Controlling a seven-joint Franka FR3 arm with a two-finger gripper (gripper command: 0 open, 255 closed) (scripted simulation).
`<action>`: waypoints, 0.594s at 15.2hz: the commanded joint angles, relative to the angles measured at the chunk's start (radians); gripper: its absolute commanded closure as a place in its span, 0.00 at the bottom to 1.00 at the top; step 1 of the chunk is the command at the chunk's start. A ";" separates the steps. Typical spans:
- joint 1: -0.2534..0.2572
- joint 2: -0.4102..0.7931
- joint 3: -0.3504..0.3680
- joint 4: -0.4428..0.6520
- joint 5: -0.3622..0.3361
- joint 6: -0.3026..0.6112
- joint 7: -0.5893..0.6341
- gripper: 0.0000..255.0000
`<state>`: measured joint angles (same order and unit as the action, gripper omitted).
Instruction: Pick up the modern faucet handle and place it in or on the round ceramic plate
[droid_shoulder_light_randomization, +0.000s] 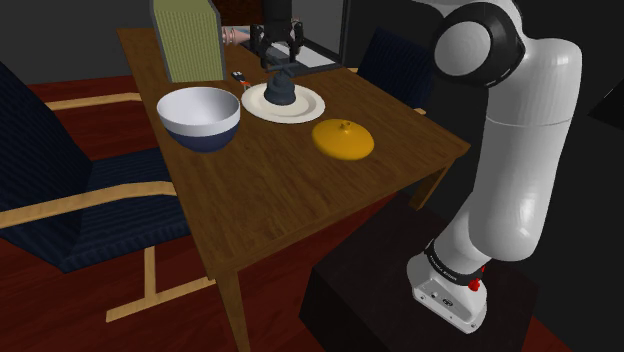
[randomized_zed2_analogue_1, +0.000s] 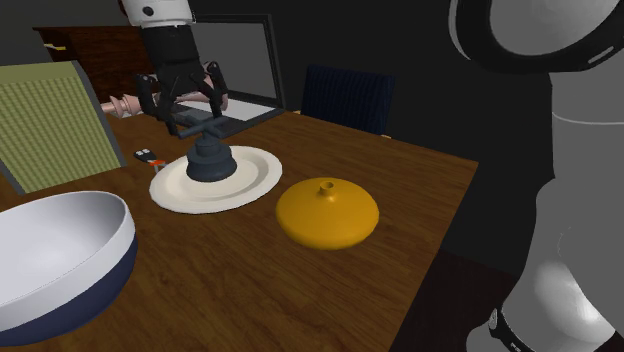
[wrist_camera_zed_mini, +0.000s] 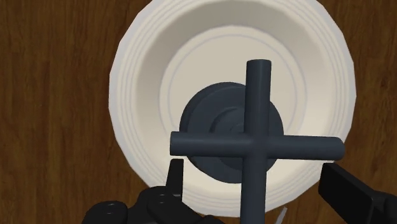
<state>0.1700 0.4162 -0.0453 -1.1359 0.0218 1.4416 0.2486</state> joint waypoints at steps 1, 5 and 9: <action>-0.001 0.046 0.001 0.132 0.002 -0.087 0.002 0.00; -0.003 0.075 0.001 0.205 0.003 -0.132 0.002 0.00; -0.003 0.075 0.001 0.206 0.003 -0.132 0.002 0.00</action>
<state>0.1668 0.4910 -0.0444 -0.9317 0.0248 1.3105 0.2508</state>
